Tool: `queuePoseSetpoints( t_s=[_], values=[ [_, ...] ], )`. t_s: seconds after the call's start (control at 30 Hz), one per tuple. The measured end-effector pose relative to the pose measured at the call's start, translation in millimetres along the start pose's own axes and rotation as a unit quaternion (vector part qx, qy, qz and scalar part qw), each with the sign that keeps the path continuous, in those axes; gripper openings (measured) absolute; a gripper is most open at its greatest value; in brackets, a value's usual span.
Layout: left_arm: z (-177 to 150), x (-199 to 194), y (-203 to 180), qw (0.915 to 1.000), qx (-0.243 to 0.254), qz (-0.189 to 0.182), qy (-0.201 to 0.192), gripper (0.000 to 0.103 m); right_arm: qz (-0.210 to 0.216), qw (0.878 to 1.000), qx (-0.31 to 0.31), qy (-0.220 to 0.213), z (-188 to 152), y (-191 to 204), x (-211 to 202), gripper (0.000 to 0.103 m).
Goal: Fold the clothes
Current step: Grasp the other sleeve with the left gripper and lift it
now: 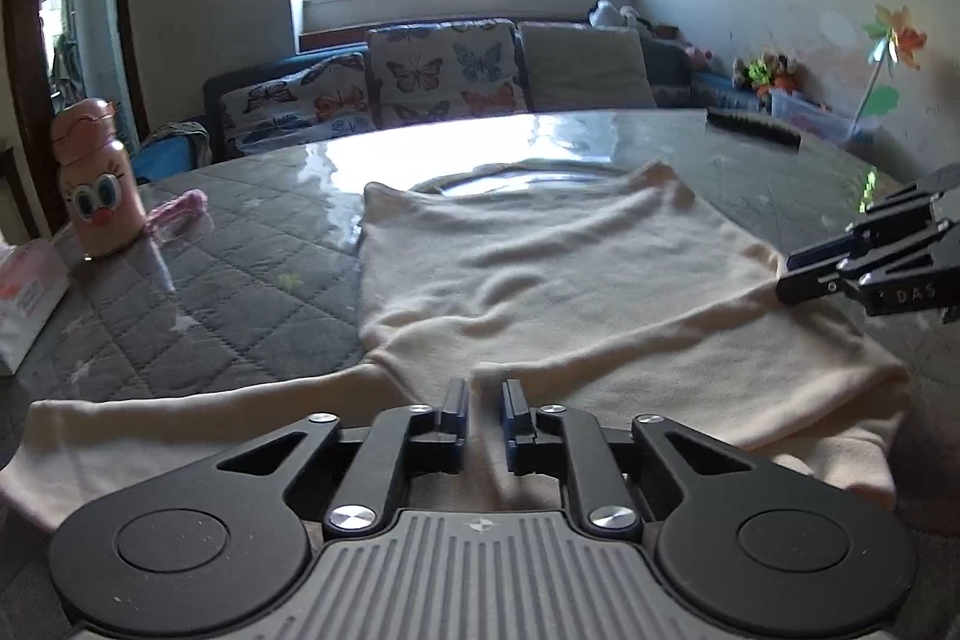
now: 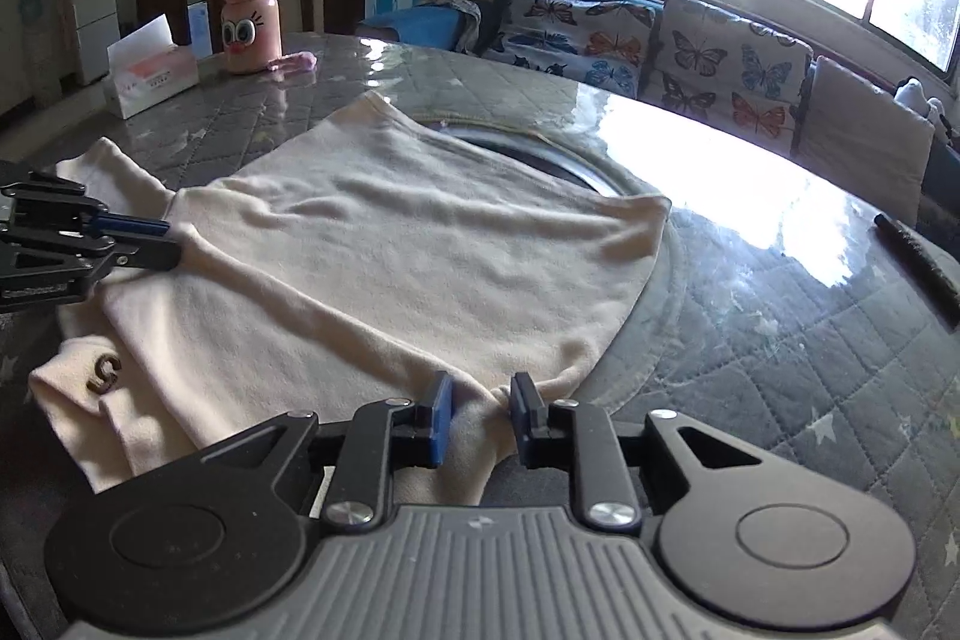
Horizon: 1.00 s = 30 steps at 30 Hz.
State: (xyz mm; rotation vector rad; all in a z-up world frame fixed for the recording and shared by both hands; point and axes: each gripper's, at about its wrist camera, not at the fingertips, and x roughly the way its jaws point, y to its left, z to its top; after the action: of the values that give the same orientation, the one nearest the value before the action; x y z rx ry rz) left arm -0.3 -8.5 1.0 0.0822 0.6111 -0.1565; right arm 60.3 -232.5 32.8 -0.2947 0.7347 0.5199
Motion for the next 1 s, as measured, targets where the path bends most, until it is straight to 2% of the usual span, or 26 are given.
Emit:
queuePoseSetpoints(
  t_s=[0.03,0.17,0.37,0.5,0.63,0.8,0.9,1.0],
  values=[
    [-0.3,-4.4,5.5,1.0,-0.005,0.007,-0.004,0.03,0.003,1.0,-0.005,-0.003,2.1,3.8,-2.3,0.021],
    [-3.3,-20.1,30.4,0.9986,-0.034,0.039,-0.011,0.044,0.042,0.999,-0.025,-0.006,12.7,27.1,-7.0,0.023],
    [-17.7,-38.4,76.1,0.9902,-0.092,0.105,-0.001,0.047,0.125,0.99,-0.062,0.006,25.6,79.7,6.8,0.023],
    [-28.7,-47.9,104.0,0.9812,-0.129,0.143,0.005,0.048,0.159,0.983,-0.09,0.015,30.9,111.9,21.3,0.023],
    [-37.9,-52.8,127.1,0.972,-0.161,0.17,0.013,0.049,0.167,0.979,-0.115,0.009,37.5,129.2,25.8,0.023],
    [-43.1,-56.1,149.3,0.9596,-0.203,0.195,0.011,0.05,0.163,0.982,-0.098,-0.007,53.7,129.1,36.3,0.023],
    [-43.3,-55.1,158.6,0.9528,-0.22,0.209,0.012,0.05,0.165,0.983,-0.085,0.002,56.2,126.9,51.0,0.024],
    [-41.4,-50.6,166.1,0.9477,-0.23,0.221,0.015,0.05,0.167,0.983,-0.078,-0.001,58.5,123.3,47.8,0.024]
  ],
)
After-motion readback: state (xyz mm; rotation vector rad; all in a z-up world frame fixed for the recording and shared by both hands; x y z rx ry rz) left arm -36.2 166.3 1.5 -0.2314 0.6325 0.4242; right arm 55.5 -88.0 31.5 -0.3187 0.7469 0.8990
